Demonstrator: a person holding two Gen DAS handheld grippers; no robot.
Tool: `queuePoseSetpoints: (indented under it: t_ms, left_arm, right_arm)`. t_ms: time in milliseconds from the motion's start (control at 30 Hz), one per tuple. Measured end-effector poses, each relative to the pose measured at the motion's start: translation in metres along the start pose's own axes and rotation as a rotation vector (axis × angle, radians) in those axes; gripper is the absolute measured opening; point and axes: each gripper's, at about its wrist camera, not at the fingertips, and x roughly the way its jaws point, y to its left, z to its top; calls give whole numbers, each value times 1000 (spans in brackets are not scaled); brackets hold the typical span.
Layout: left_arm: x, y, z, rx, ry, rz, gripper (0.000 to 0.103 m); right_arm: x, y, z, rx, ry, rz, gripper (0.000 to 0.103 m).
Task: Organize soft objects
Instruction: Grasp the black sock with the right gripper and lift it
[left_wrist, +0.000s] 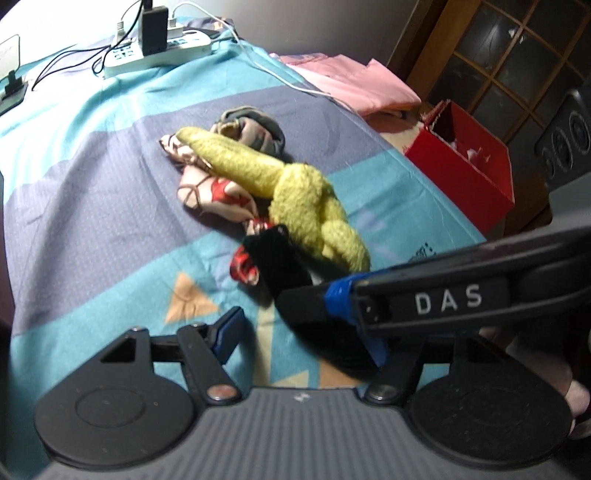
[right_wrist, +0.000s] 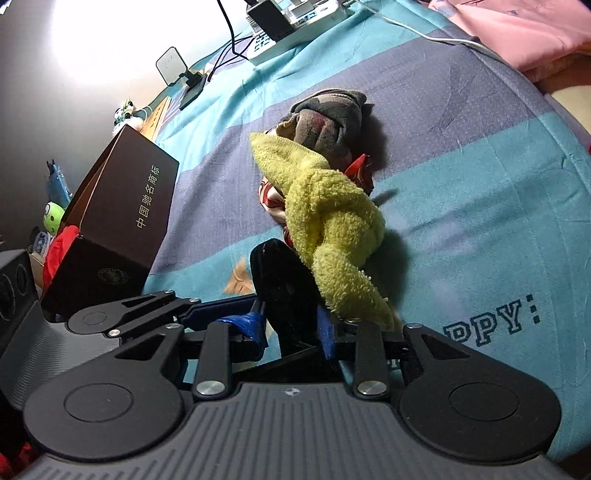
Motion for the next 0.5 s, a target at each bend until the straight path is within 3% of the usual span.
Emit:
queuePoseSetpoints:
  t_ms: [300,367,500]
  left_arm:
    - [1,3,1,-7,-25,-26,36]
    - [-3,7,-2,-13,-14,-30,23]
    - [-20,18,-11,-26,-2,-49,18]
  right_arm:
    - [8,-5,14,64,60,113,10]
    - [7,-3,11,78,76,127,10]
    - [10,11,6,94,112,181,11]
